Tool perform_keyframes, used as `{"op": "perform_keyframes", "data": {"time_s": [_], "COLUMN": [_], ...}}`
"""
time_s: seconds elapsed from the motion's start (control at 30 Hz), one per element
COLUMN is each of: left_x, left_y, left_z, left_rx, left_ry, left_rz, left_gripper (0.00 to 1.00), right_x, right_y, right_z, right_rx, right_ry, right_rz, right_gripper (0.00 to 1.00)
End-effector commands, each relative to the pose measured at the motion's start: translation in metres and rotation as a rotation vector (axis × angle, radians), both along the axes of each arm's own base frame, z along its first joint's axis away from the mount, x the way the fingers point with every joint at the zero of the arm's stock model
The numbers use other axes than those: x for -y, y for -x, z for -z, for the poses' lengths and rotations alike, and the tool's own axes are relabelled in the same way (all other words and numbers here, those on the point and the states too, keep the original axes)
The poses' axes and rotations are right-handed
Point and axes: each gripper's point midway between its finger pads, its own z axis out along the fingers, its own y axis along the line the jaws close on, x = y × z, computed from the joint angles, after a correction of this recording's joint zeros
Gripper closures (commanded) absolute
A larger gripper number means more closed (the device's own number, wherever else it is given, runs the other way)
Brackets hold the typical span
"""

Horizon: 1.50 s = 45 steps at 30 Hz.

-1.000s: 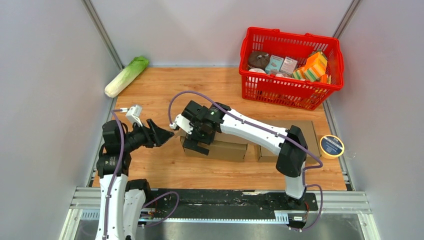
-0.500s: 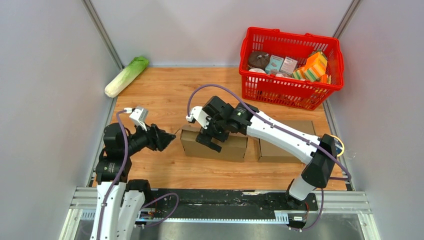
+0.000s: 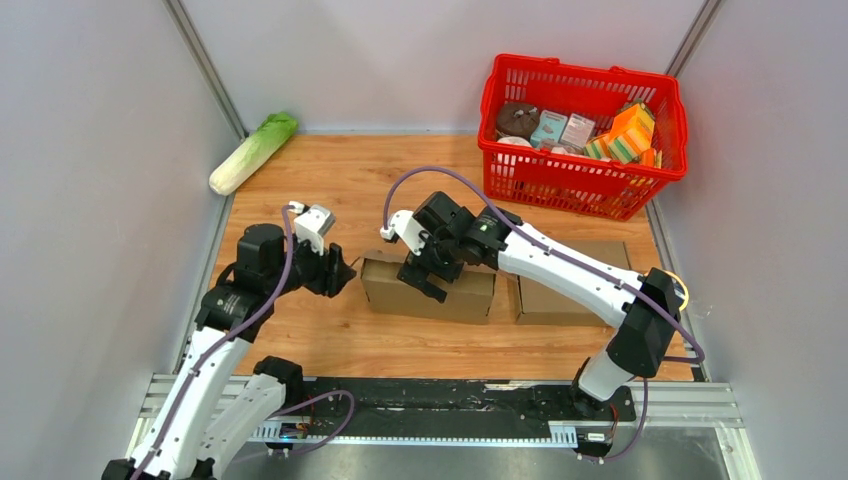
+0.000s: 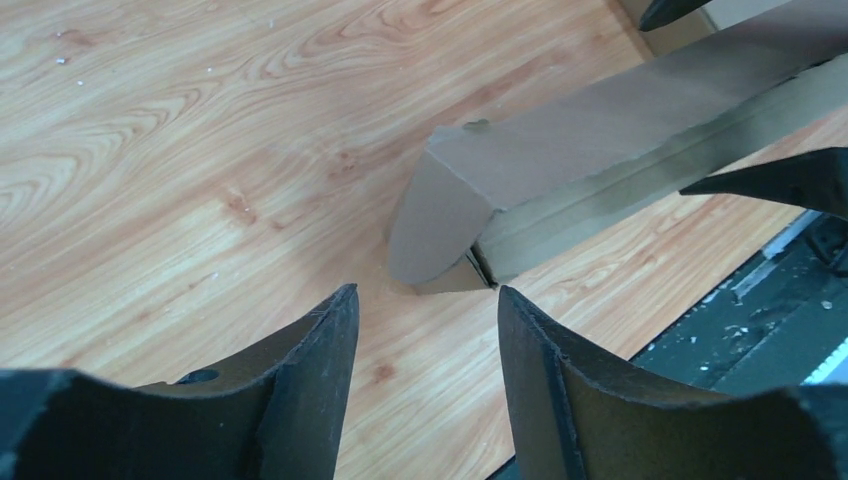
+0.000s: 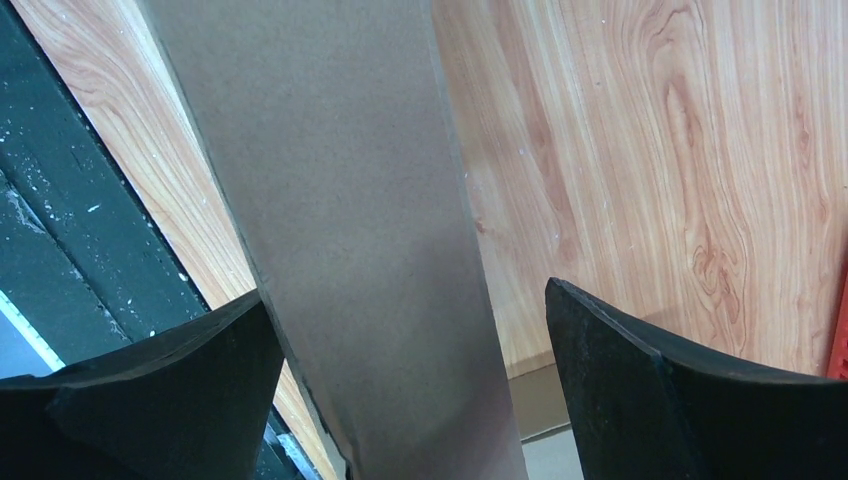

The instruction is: Fold the paper box

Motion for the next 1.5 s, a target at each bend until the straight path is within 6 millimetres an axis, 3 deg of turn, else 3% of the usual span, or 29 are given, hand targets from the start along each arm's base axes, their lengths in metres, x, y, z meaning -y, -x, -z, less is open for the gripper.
{"op": "perform_keyframes", "data": {"time_s": [0.0, 0.3, 0.43, 0.73, 0.8, 0.83, 1.1, 1.3, 1.47], "left_x": [-0.002, 0.008, 0.014, 0.019, 0.02, 0.019, 0.018, 0.022, 0.032], "left_y": [-0.018, -0.036, -0.035, -0.036, -0.037, -0.036, -0.031, -0.022, -0.013], "left_z": [-0.013, -0.015, -0.015, -0.015, -0.018, -0.019, -0.028, -0.054, -0.058], "left_rx": [0.071, 0.04, 0.026, 0.018, 0.027, 0.031, 0.039, 0.024, -0.092], "left_ry": [-0.053, -0.05, -0.037, -0.049, -0.043, -0.043, -0.041, 0.008, 0.064], "left_rz": [-0.007, 0.021, 0.05, 0.094, 0.093, 0.091, 0.095, 0.097, 0.11], "left_gripper": [0.39, 0.49, 0.55, 0.58, 0.69, 0.82, 1.0, 1.0, 1.0], "right_x": [-0.008, -0.012, -0.013, -0.022, -0.023, -0.022, -0.023, -0.022, -0.028], "right_y": [-0.005, -0.009, -0.012, -0.017, -0.017, -0.017, -0.021, -0.029, -0.031], "right_z": [-0.017, -0.019, -0.017, -0.012, -0.013, -0.012, -0.011, -0.001, -0.007], "right_rx": [0.032, 0.053, 0.056, 0.057, 0.057, 0.058, 0.077, 0.112, 0.101], "right_ry": [-0.088, -0.087, -0.079, -0.081, -0.083, -0.081, -0.076, -0.037, -0.085], "right_rz": [0.014, -0.005, -0.004, -0.014, -0.016, -0.015, -0.017, -0.039, 0.01], "right_gripper": [0.0, 0.0, 0.0, 0.0, 0.0, 0.0, 0.0, 0.0, 0.0]}}
